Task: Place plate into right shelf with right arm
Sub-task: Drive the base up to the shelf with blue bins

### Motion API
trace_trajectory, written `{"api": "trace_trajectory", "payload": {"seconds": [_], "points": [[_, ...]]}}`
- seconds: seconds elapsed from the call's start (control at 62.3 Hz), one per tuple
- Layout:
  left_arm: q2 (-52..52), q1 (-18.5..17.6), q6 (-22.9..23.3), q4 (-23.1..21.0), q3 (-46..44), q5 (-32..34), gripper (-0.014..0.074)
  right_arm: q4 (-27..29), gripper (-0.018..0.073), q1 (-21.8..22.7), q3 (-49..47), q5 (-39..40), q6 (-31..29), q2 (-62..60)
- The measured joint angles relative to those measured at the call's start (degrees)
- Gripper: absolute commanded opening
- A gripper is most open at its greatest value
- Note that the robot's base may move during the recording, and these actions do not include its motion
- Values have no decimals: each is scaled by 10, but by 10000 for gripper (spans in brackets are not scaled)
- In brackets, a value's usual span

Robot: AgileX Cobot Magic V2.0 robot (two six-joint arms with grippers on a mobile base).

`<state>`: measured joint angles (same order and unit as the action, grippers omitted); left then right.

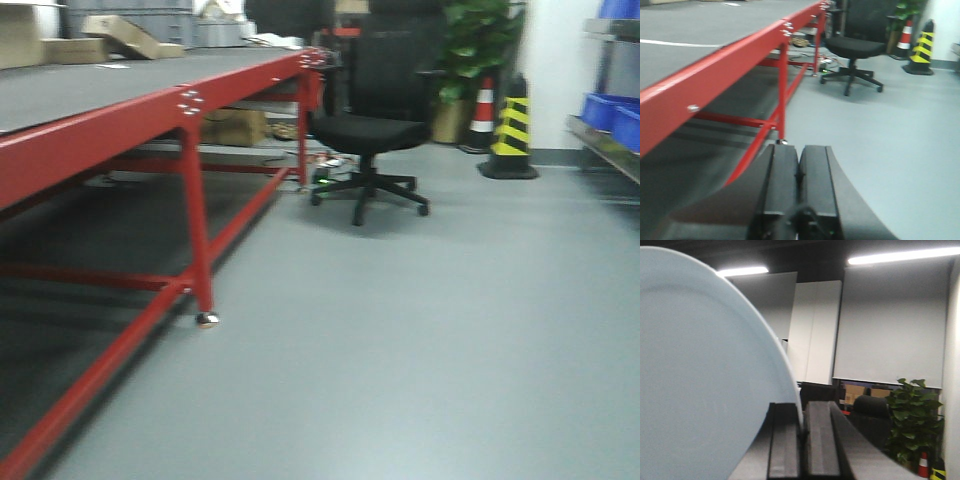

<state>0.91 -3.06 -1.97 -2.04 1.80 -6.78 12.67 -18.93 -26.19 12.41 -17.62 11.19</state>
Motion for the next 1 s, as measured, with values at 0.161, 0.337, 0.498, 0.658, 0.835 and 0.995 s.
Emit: {"api": "trace_trajectory", "payload": {"seconds": [0.161,0.337,0.498,0.658,0.835,0.995], "points": [[0,0,0,0,0,0,-47,0,57,0,0,0,0,0],[0,0,0,0,0,0,-47,0,57,0,0,0,0,0],[0,0,0,0,0,0,-47,0,57,0,0,1,0,0],[0,0,0,0,0,0,-47,0,57,0,0,1,0,0],[0,0,0,0,0,0,-47,0,57,0,0,1,0,0],[0,0,0,0,0,0,-47,0,57,0,0,1,0,0]]}}
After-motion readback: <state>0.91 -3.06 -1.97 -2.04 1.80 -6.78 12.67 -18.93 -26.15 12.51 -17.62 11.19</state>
